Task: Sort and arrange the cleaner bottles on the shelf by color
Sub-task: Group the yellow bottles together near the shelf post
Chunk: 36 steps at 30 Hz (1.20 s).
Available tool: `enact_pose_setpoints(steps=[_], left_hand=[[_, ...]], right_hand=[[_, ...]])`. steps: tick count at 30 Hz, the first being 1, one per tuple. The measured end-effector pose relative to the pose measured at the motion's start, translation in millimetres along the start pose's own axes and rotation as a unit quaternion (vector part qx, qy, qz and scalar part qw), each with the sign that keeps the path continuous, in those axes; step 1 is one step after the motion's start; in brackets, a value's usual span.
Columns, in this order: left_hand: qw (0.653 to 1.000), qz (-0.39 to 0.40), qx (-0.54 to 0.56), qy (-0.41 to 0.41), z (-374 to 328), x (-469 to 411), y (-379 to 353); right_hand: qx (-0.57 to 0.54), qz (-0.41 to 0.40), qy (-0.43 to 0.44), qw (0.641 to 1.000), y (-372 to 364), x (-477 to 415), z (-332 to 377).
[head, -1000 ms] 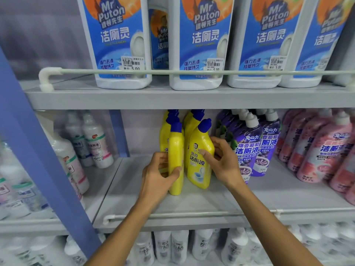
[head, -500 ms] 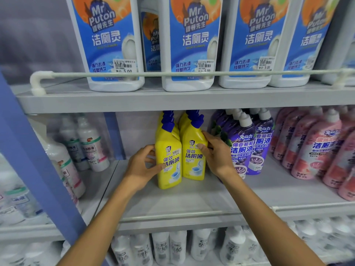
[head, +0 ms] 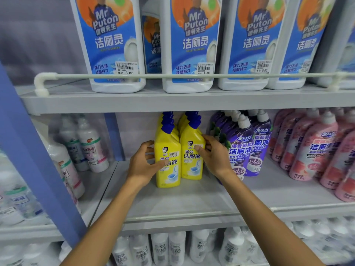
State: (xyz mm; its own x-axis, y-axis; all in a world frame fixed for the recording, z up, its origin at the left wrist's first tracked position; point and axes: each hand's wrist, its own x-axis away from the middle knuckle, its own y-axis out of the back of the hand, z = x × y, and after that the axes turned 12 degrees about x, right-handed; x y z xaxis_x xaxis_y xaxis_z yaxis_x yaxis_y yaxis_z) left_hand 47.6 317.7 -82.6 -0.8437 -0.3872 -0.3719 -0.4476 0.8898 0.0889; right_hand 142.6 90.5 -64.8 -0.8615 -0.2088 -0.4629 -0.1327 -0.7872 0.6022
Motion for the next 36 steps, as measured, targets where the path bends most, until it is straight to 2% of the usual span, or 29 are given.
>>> enact_pose_setpoints(steps=[5, 11, 19, 23, 36], left_hand=[[0.999, 0.012, 0.036, 0.035, 8.1, -1.6, 2.2], [0.997, -0.045, 0.050, 0.034, 10.0, 6.3, -8.2], [0.998, -0.028, 0.049, 0.021, 12.4, 4.4, 0.9], [0.995, -0.020, 0.089, 0.033, 16.8, 3.2, 6.0], [0.991, -0.039, 0.123, 0.032, 20.7, 2.9, 32.4]], right_hand=[[-0.008, -0.002, 0.011, 1.000, -1.9, -2.4, -3.4], [-0.027, 0.001, 0.009, 1.000, 0.0, -0.5, -2.7], [-0.049, 0.018, 0.031, 0.998, 1.0, -2.9, -0.9], [-0.056, 0.014, 0.032, 0.998, -2.5, -3.4, 1.6], [-0.039, 0.012, 0.039, 0.998, -25.5, -5.8, 13.9]])
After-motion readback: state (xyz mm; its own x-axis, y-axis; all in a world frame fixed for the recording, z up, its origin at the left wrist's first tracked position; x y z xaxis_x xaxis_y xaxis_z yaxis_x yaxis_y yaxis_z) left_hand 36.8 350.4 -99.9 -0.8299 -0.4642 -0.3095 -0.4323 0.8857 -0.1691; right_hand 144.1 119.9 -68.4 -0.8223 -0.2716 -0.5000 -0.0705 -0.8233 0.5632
